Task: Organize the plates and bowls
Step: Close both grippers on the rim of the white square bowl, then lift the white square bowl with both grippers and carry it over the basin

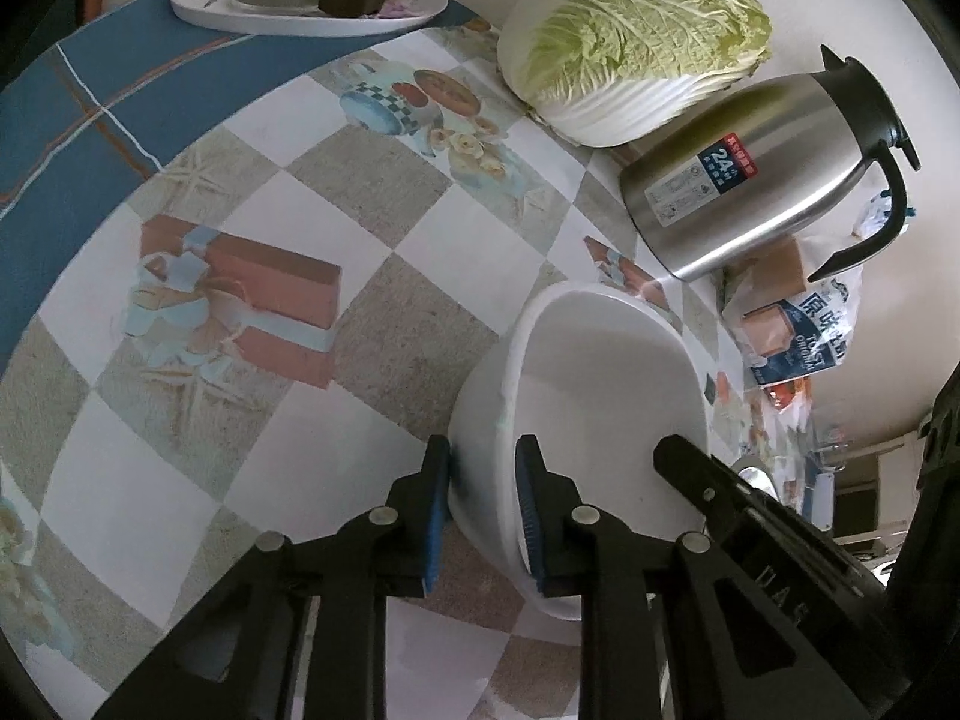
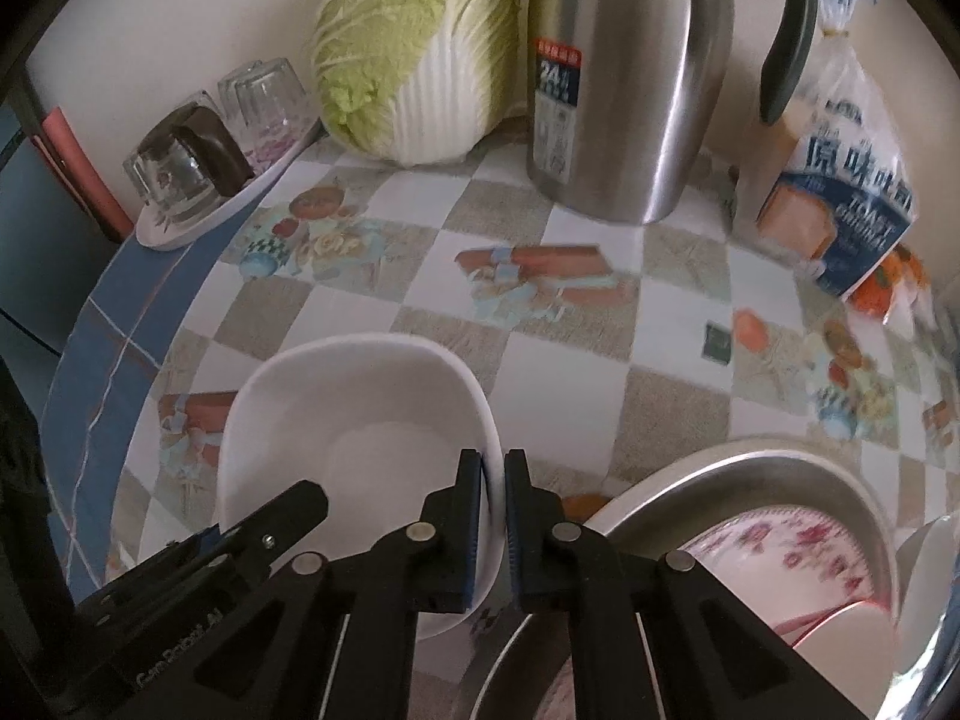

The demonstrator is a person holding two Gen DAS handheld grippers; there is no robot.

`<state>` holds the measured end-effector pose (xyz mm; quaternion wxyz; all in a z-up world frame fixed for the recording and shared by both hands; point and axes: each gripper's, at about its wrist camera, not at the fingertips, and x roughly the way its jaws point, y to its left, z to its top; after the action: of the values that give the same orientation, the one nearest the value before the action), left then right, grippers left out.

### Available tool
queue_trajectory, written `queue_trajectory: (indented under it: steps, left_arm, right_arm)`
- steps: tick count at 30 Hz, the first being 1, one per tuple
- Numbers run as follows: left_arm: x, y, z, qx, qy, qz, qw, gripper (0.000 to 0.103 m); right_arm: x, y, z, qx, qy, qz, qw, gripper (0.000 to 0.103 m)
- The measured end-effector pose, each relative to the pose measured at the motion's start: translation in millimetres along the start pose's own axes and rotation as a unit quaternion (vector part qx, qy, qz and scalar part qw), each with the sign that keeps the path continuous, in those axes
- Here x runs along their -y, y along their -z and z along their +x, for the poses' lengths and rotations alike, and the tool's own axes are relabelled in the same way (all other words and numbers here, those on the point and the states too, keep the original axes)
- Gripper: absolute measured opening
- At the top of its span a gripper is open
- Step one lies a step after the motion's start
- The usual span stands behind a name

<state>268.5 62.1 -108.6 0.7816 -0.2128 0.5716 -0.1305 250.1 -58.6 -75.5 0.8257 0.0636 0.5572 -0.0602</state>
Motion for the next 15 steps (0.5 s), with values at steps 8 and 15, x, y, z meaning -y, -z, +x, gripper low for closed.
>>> queue_trajectory:
  steps: [8, 15]
  left_arm:
    - [-9.4, -5.4, -18.0, 0.011, -0.005, 0.008, 0.9999, 0.018]
    - [4.1, -6.5, -61.5, 0.053, -0.017, 0.037, 0.9977, 0.018]
  right_arm:
    - [-13.1, 6.2, -9.5, 0.008, -0.022, -0.009, 1.0, 0.009]
    - [-22.8, 8.2, -41.0, 0.038, -0.037, -0.015, 0.998, 0.009]
